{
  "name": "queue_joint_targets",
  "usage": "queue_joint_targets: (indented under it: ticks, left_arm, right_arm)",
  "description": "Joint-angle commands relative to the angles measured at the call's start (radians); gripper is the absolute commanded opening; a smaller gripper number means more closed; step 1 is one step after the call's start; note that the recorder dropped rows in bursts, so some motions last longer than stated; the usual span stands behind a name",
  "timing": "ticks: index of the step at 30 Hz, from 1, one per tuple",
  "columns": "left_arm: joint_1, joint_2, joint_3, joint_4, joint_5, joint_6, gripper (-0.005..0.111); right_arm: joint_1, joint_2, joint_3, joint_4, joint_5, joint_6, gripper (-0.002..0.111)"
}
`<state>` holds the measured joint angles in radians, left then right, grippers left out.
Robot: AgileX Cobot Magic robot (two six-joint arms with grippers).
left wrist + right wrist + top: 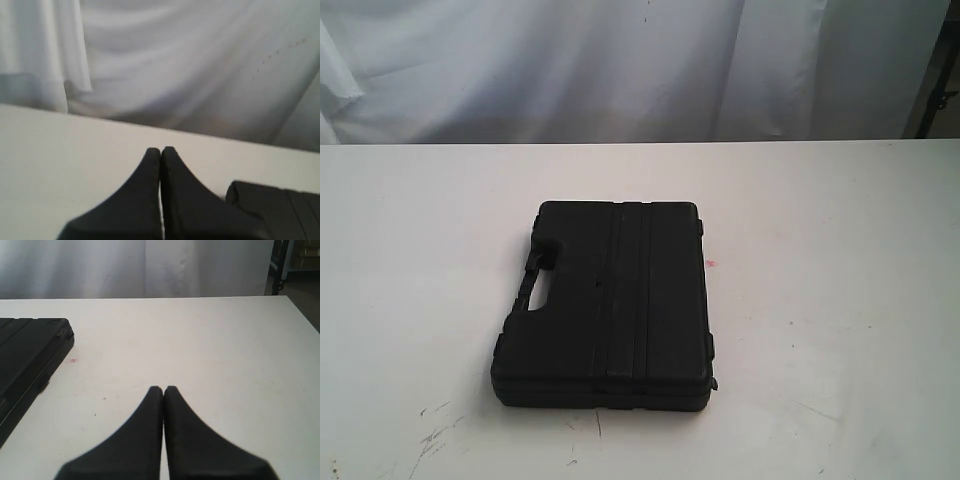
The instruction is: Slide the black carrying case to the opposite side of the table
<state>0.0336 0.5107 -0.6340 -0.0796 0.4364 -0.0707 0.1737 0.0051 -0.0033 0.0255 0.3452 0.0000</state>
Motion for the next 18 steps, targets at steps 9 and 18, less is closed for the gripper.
queue_joint_targets:
  ticks: [9,18]
  left_arm:
    - [0.002,0.378,-0.091,-0.05,0.208,-0.007,0.0]
    - [0.002,0.534,-0.152,-0.29,0.288,0.185,0.0]
  right_arm:
    - [-0.005,-0.005,0.003,0.007,0.0,0.0,0.0]
    - [-0.005,-0.005,0.003,0.007,0.0,0.0,0.0]
